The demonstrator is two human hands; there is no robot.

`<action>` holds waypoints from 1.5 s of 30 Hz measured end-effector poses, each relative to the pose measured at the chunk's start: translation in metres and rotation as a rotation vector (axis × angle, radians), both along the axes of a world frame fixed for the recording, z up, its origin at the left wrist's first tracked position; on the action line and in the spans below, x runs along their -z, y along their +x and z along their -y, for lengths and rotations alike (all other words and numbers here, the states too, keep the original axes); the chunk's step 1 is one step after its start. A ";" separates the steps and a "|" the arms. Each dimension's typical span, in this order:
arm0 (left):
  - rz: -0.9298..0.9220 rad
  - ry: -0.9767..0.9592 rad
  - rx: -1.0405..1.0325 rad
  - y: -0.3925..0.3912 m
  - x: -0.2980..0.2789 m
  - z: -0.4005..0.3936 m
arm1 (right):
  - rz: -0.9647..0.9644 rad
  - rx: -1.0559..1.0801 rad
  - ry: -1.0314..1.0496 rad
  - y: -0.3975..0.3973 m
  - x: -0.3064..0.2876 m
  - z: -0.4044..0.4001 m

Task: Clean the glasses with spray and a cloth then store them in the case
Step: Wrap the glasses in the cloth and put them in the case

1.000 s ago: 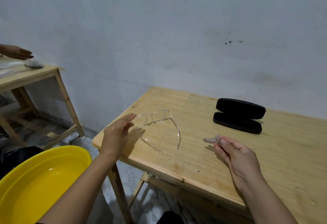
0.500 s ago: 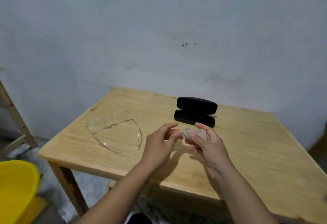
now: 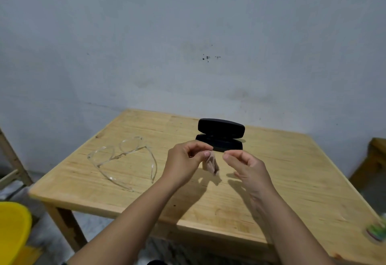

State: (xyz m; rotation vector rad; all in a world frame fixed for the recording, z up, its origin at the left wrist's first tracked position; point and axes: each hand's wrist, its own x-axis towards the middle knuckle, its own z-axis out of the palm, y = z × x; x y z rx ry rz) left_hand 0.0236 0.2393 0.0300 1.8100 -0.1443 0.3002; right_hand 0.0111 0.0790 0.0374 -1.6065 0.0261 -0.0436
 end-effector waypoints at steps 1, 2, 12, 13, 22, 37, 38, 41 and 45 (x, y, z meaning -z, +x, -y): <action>0.011 0.022 0.005 0.001 -0.002 -0.001 | 0.018 -0.003 -0.005 0.002 -0.002 0.000; 0.023 0.041 0.014 0.002 -0.004 -0.001 | 0.033 -0.012 -0.013 0.004 -0.005 0.000; 0.062 -0.008 0.021 0.006 -0.016 0.010 | 0.119 -0.108 -0.099 0.015 -0.018 0.004; 0.042 -0.034 0.017 0.006 -0.016 0.010 | 0.121 -0.106 -0.092 0.016 -0.018 0.006; -0.009 -0.173 0.027 0.011 -0.017 0.022 | 0.124 -0.113 0.035 0.017 -0.021 0.021; -0.086 -0.357 0.125 0.009 -0.029 0.029 | 0.177 -0.179 -0.091 0.022 -0.020 0.027; -0.102 -0.368 0.145 0.008 -0.029 0.029 | 0.179 -0.173 -0.084 0.022 -0.020 0.026; -0.142 -0.420 0.180 0.004 -0.029 0.029 | 0.176 -0.157 -0.017 0.022 -0.021 0.024; -0.175 -0.493 0.195 0.001 -0.028 0.031 | 0.191 -0.158 0.066 0.020 -0.020 0.020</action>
